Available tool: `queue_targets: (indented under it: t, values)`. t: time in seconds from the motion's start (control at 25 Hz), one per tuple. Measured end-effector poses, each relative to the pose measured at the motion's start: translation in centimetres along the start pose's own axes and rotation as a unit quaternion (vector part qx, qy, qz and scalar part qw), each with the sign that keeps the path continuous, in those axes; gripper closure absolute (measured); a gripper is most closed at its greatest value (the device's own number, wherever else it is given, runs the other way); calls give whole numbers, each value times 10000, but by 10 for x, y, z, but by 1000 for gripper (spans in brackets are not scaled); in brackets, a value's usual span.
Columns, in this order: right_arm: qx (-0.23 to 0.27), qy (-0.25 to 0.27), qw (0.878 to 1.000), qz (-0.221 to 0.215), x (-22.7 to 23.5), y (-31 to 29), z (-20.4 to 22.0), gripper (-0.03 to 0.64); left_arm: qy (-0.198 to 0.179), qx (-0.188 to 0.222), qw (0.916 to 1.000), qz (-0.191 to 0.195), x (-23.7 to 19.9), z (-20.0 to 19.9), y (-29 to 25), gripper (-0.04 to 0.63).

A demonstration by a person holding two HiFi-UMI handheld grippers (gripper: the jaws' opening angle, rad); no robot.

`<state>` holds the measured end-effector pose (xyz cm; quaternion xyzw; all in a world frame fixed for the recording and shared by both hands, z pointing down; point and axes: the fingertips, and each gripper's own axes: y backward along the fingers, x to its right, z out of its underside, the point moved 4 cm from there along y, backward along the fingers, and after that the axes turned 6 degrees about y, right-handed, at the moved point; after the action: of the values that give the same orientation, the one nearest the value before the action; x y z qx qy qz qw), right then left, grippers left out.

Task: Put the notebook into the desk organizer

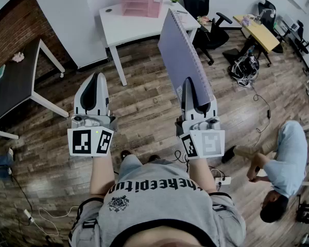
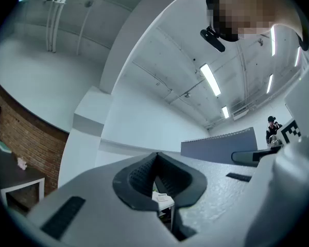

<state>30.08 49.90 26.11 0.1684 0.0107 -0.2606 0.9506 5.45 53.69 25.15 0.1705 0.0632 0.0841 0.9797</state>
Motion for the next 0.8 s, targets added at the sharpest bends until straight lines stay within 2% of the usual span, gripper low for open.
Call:
queue_targets:
  t: [0.56, 0.8]
  values:
    - [-23, -14, 10000, -31, 8, 8, -1, 585, -15, 14, 10000, -25, 14, -2, 1, 592]
    - [-26, -176, 9998, -109, 11, 13, 2, 585, -30, -28, 10000, -69, 21, 2, 7, 592]
